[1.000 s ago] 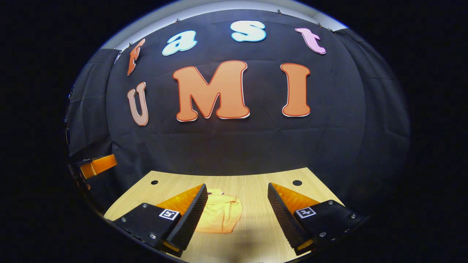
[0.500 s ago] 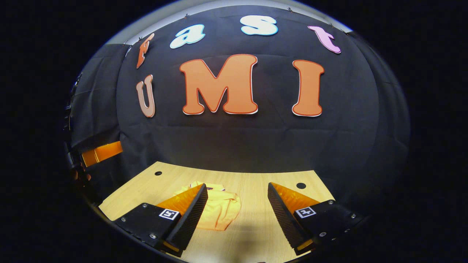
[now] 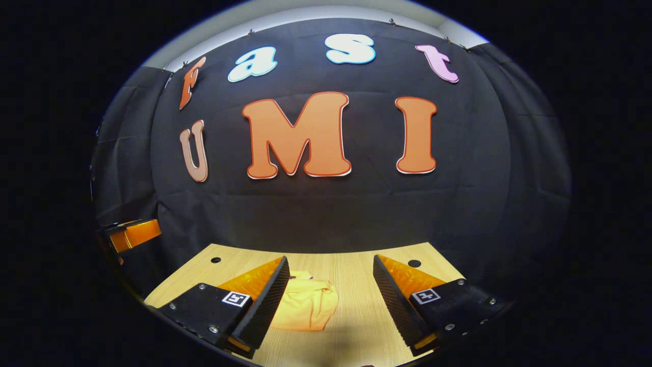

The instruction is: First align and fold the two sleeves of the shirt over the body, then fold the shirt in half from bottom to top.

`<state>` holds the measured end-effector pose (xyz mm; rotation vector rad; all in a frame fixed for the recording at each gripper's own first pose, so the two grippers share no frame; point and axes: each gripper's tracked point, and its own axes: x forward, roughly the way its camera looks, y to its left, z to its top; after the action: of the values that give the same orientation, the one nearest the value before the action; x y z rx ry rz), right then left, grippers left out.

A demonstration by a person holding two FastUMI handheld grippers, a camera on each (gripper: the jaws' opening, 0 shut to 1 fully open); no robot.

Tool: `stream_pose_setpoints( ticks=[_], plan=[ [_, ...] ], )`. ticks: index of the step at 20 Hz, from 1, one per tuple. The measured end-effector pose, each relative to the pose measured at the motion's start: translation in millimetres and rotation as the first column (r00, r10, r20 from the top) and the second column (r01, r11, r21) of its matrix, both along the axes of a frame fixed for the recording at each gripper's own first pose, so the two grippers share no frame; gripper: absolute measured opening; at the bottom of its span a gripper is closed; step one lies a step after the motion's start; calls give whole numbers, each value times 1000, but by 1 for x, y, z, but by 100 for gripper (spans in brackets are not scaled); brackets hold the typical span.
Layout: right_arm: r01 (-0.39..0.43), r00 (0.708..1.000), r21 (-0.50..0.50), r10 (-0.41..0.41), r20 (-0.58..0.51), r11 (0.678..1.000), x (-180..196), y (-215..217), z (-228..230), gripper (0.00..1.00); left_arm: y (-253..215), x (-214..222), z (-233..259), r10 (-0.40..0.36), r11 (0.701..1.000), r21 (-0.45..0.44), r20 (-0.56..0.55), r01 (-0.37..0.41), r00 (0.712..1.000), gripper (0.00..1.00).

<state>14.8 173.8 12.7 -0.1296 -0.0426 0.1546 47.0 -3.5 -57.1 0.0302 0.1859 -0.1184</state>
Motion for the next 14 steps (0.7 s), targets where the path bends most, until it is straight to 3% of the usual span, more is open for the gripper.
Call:
stream_pose_setpoints(
  ticks=[6, 14],
  plan=[
    [34, 999, 34, -33, -28, 999, -15, 7, -12, 99, 32, -2, 1, 28, 1000, 15, -8, -27, 1000, 98],
    [47, 999, 19, -47, -2, 999, -34, 7, -9, 99, 38, -7, 4, 19, 1000, -13, 12, -19, 1000, 98]
  ],
)
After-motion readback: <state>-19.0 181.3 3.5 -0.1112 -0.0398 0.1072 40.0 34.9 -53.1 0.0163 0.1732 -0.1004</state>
